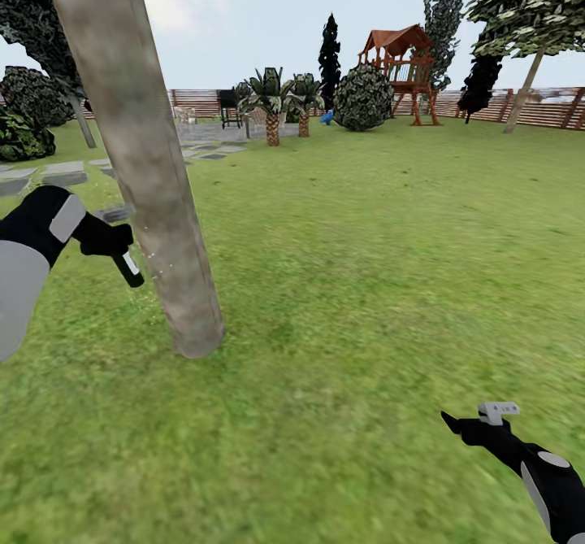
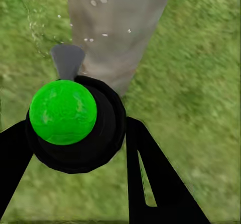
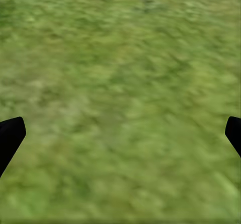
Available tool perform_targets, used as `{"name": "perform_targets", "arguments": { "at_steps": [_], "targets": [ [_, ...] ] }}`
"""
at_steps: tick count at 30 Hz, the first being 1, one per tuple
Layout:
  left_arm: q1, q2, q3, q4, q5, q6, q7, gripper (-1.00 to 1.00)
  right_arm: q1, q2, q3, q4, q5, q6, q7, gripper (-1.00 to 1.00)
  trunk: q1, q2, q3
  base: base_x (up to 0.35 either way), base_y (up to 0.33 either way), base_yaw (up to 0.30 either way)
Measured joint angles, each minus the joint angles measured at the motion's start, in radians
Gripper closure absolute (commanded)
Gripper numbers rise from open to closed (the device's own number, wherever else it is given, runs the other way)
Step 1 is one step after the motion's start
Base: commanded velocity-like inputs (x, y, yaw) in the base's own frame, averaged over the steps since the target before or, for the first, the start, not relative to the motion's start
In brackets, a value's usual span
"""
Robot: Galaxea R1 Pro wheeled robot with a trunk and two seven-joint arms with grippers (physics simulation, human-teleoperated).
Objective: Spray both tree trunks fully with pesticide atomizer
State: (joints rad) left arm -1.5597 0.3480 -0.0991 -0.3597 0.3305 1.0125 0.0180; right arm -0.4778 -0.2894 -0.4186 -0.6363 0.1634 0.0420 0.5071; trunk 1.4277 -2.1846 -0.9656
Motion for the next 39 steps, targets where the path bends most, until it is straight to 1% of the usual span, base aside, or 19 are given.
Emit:
{"name": "perform_targets", "arguments": {
  "at_steps": [1,3,7,10,12,13,15,18,20,21,22,27,28,31,32,36,37,38,39],
  "targets": [
    [0.016,0.000,0.001,0.001,0.001,0.000,0.000,1.00,0.000,0.000,0.000,0.000,0.000,0.000,0.000,-1.00,0.000,0.000,0.000,0.000,0.000,0.000],
    [0.087,-0.003,0.005,0.000,0.006,-0.003,-0.002,1.00,0.000,0.000,0.000,0.000,0.000,0.000,0.000,-1.00,0.000,0.000,0.000,0.000,0.000,0.000],
    [0.186,-0.008,0.010,-0.001,0.019,-0.010,-0.011,1.00,0.000,0.000,0.000,0.000,0.000,0.000,0.000,-1.00,0.000,0.000,0.000,0.000,0.000,0.000],
    [0.238,-0.010,0.011,-0.001,0.019,-0.012,-0.014,1.00,0.000,0.000,0.000,0.000,-0.001,0.000,0.000,-1.00,0.000,0.000,0.000,0.000,0.000,0.000],
    [0.288,-0.014,0.012,-0.002,0.025,-0.015,-0.015,1.00,0.000,0.000,0.000,0.000,-0.001,0.000,0.000,-1.00,0.000,0.000,0.000,0.000,0.000,0.000],
    [0.307,-0.022,0.013,-0.002,0.031,-0.017,-0.016,1.00,0.000,0.000,0.000,0.000,-0.001,0.000,0.000,-1.00,0.000,0.000,0.000,0.000,0.000,0.000],
    [0.320,-0.034,0.014,-0.005,0.032,-0.018,-0.016,1.00,0.000,0.000,0.000,0.000,-0.001,0.000,0.000,-1.00,0.000,0.000,0.000,0.000,0.000,0.000],
    [0.321,-0.040,0.015,-0.021,0.030,-0.015,-0.015,1.00,0.000,0.000,0.000,0.000,-0.001,0.000,0.000,-1.00,0.000,0.000,0.000,0.000,0.000,0.000],
    [0.312,-0.038,0.014,-0.050,0.029,-0.009,-0.013,1.00,0.000,0.000,0.000,0.000,-0.001,0.001,0.000,-1.00,0.000,0.000,0.000,0.000,0.000,0.000],
    [0.293,-0.035,0.013,-0.067,0.028,-0.005,-0.012,1.00,0.000,0.000,0.000,-0.001,-0.001,0.001,0.000,-1.00,0.000,0.000,0.000,0.000,0.000,0.000],
    [0.261,-0.033,0.013,-0.076,0.030,-0.003,-0.011,1.00,0.000,0.000,0.000,-0.001,-0.001,0.001,0.000,-1.00,0.000,0.000,0.000,0.000,0.000,0.000],
    [0.125,-0.025,0.013,-0.069,0.026,0.003,-0.010,1.00,0.000,0.000,-0.001,-0.001,-0.001,0.001,0.000,-1.00,0.000,0.000,0.000,0.000,0.000,0.000],
    [0.104,-0.025,0.013,-0.067,0.029,0.005,-0.010,1.00,0.000,0.000,-0.001,-0.001,-0.001,0.001,0.000,-1.00,0.000,0.000,0.000,0.000,0.000,0.000],
    [0.071,-0.026,0.012,-0.065,0.026,0.008,-0.010,1.00,0.000,0.000,-0.001,0.000,-0.001,0.001,0.000,-1.00,0.000,0.000,0.000,0.000,0.000,0.000],
    [0.067,-0.027,0.009,-0.062,0.026,0.009,-0.010,1.00,0.000,0.000,-0.001,0.000,0.000,0.001,0.000,-1.00,0.000,0.000,0.000,0.000,0.000,0.000],
    [0.093,-0.027,0.004,-0.054,0.024,0.010,-0.010,1.00,0.000,0.000,-0.001,-0.001,0.000,0.001,0.000,-1.00,0.000,0.000,0.000,0.000,0.000,0.000],
    [0.135,-0.029,0.006,-0.053,0.031,0.009,-0.010,1.00,0.000,0.000,-0.001,0.000,-0.001,0.001,0.000,-1.00,0.000,0.000,0.000,0.000,0.000,0.000],
    [0.189,-0.034,0.008,-0.053,0.027,0.008,-0.010,1.00,0.000,0.000,-0.001,-0.001,0.000,0.001,0.000,-1.00,0.000,0.000,0.000,0.000,0.000,0.000],
    [0.214,-0.039,0.009,-0.053,0.027,0.007,-0.011,1.00,0.000,0.000,-0.001,0.000,0.000,0.001,0.000,-1.00,0.000,0.000,0.000,0.000,0.000,0.000]
  ]
}}
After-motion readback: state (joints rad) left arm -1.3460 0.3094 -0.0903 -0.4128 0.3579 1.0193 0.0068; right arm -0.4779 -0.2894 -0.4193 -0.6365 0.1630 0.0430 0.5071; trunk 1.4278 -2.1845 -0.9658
